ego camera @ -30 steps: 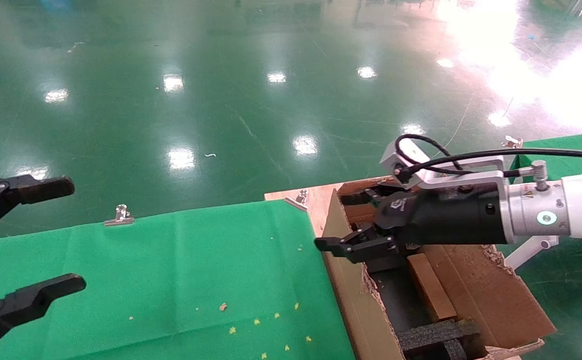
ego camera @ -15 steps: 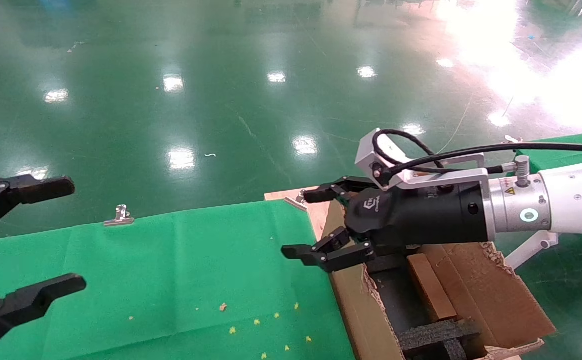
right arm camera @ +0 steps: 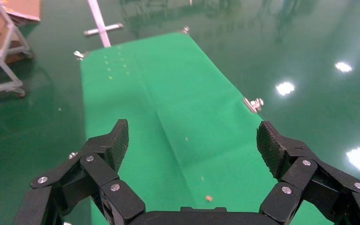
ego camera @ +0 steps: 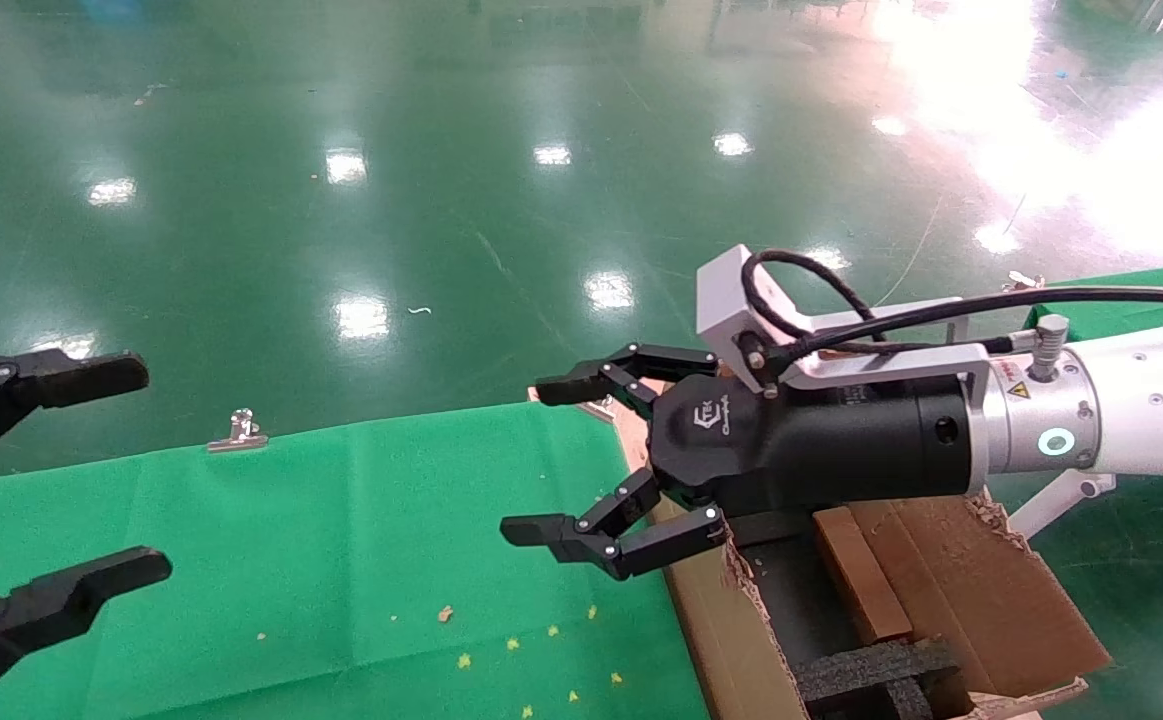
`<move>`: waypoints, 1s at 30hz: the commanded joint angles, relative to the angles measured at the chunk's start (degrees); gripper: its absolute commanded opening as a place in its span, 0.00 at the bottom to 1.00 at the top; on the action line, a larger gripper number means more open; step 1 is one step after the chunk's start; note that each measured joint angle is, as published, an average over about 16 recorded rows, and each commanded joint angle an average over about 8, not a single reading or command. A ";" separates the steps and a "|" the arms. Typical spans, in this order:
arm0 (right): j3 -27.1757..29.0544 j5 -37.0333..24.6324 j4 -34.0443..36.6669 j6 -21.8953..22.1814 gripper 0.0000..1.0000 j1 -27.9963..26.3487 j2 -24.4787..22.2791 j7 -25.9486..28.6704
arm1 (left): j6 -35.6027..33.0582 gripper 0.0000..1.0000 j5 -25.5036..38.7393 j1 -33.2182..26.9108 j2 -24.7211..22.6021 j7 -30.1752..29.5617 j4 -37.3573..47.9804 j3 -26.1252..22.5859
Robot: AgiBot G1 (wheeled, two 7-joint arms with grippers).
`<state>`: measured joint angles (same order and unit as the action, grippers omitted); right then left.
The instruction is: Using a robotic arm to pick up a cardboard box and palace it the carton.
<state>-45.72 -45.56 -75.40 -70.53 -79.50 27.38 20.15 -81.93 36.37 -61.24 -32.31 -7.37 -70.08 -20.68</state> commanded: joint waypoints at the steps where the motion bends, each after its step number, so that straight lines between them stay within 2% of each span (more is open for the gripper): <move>1: 2.40 0.30 0.15 -1.22 1.00 1.45 0.62 -0.76 | 0.00 1.00 0.00 0.00 0.00 0.00 0.00 0.00; 21: 27.86 3.48 1.71 -14.21 1.00 16.81 7.16 -8.81 | 0.00 1.00 0.00 0.00 0.00 0.00 0.00 0.00; 25: 30.91 3.88 1.89 -15.77 1.00 18.66 7.93 -9.64 | 0.01 1.00 -0.01 0.01 0.00 0.00 0.01 0.00; 30: 31.63 4.04 1.96 -16.17 1.00 19.14 8.15 -9.81 | 0.02 1.00 -0.01 0.01 0.00 0.00 0.02 0.00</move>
<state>-14.58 -41.58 -73.48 -86.45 -60.66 35.40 10.44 -81.91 36.36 -61.23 -32.31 -7.37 -70.06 -20.68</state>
